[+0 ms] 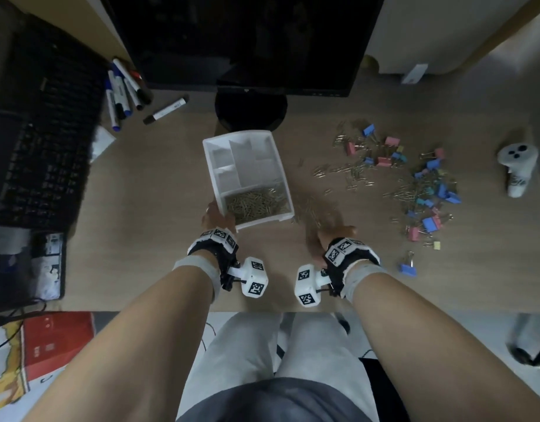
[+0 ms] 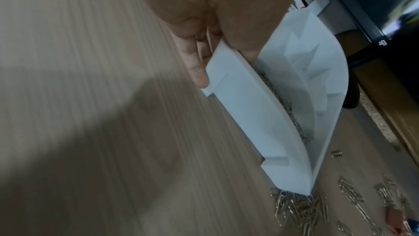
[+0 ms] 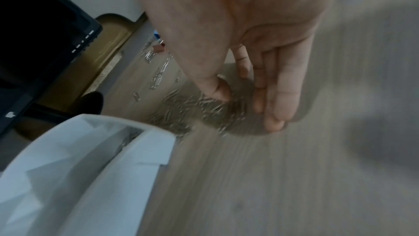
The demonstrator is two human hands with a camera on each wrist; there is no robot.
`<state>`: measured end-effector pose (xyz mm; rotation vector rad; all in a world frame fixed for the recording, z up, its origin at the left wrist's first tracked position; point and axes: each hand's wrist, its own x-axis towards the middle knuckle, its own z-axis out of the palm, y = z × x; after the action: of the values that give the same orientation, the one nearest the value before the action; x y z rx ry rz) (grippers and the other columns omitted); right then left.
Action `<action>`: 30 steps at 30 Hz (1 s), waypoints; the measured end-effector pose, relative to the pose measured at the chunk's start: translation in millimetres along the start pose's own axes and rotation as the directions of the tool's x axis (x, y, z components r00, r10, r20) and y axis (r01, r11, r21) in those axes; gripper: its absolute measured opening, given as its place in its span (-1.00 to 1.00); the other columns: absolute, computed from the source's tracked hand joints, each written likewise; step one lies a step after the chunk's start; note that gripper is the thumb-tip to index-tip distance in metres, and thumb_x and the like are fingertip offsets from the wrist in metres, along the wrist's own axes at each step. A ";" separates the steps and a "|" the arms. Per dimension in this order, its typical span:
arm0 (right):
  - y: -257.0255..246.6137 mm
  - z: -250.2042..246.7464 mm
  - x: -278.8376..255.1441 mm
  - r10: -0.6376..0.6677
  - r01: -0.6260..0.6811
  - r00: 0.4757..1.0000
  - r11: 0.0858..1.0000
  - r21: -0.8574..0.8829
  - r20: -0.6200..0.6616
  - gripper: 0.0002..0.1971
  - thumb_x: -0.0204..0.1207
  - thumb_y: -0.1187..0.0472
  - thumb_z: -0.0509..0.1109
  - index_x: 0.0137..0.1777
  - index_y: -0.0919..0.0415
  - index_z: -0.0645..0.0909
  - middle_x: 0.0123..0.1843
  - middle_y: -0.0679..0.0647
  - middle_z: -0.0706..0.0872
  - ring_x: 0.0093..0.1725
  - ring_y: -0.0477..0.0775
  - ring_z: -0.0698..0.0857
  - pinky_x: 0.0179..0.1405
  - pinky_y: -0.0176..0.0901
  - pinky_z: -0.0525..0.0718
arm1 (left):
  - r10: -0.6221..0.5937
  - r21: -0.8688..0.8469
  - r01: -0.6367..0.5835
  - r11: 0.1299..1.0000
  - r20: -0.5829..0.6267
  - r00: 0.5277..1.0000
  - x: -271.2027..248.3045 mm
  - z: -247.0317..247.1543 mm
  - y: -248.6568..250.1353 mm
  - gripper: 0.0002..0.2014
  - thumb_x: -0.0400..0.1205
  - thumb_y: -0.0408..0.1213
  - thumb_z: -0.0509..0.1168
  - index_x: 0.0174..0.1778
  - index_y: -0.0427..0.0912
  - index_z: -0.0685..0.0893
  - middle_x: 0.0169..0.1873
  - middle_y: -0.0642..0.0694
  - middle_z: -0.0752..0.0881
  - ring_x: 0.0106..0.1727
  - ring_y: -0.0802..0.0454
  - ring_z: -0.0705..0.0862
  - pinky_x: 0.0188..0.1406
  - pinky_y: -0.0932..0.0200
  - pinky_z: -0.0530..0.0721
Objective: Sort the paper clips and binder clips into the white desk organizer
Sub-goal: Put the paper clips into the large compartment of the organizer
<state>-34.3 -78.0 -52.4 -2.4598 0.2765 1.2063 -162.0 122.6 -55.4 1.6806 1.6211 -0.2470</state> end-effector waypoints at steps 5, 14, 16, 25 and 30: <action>-40.9 19.6 15.7 -0.092 0.093 0.995 0.995 -0.047 0.034 -0.38 0.68 0.17 0.28 0.64 0.42 0.19 0.55 0.48 0.40 0.48 0.42 0.50 0.22 0.31 0.65 | 0.049 0.028 -0.048 0.998 -0.027 0.998 7.5 -5.6 -10.9 -0.61 0.71 -0.23 0.22 0.43 -0.29 0.47 0.29 -0.32 0.61 0.30 -0.28 0.58 0.20 -0.01 0.53; -40.3 -15.7 9.3 -0.067 0.041 0.987 0.984 -0.172 -0.149 0.14 0.29 0.09 0.69 0.67 0.10 -0.06 0.58 0.29 0.13 0.60 0.43 0.17 0.54 0.31 0.35 | 0.061 -0.124 -0.063 0.990 -0.025 0.998 12.8 -2.2 -21.7 -0.56 0.69 -0.21 0.21 0.51 -0.21 0.46 0.31 -0.31 0.63 0.32 -0.30 0.59 0.33 -0.10 0.55; -41.0 -13.8 8.1 -0.094 0.070 0.994 0.949 -0.307 -0.062 0.28 0.21 0.04 0.74 0.70 0.03 -0.17 0.62 0.26 0.01 0.63 0.43 0.07 0.57 0.35 0.31 | 0.091 -0.195 -0.098 0.976 -0.043 0.995 13.8 -0.4 -26.5 -0.54 0.68 -0.21 0.23 0.52 -0.17 0.48 0.27 -0.28 0.66 0.26 -0.28 0.63 0.26 -0.07 0.60; -61.7 30.5 17.9 -0.428 0.376 0.897 0.868 -0.324 -0.107 -0.26 0.29 0.15 0.69 0.42 0.03 0.40 0.39 0.22 0.33 0.32 0.34 0.40 0.12 0.16 0.54 | 0.146 -0.285 -0.162 0.945 -0.078 0.986 15.4 -6.2 -49.7 -0.54 0.70 -0.18 0.21 0.56 -0.04 0.44 0.07 -0.11 0.69 0.00 -0.08 0.67 0.05 0.11 0.61; -53.8 24.0 28.1 -0.492 0.433 0.865 0.832 -0.347 -0.098 -0.64 0.47 0.16 0.58 0.24 0.02 0.63 0.21 0.17 0.50 0.19 0.34 0.58 0.08 0.04 0.63 | 0.099 -0.250 -0.123 0.960 -0.109 0.989 16.5 -1.4 -47.6 -0.55 0.71 -0.17 0.19 0.55 -0.07 0.45 0.17 -0.27 0.69 0.14 -0.26 0.69 0.12 -0.01 0.65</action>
<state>-16.1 -19.4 -74.3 -2.6842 -0.4899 0.8609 -203.3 130.9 -83.0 1.5957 1.5475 0.0988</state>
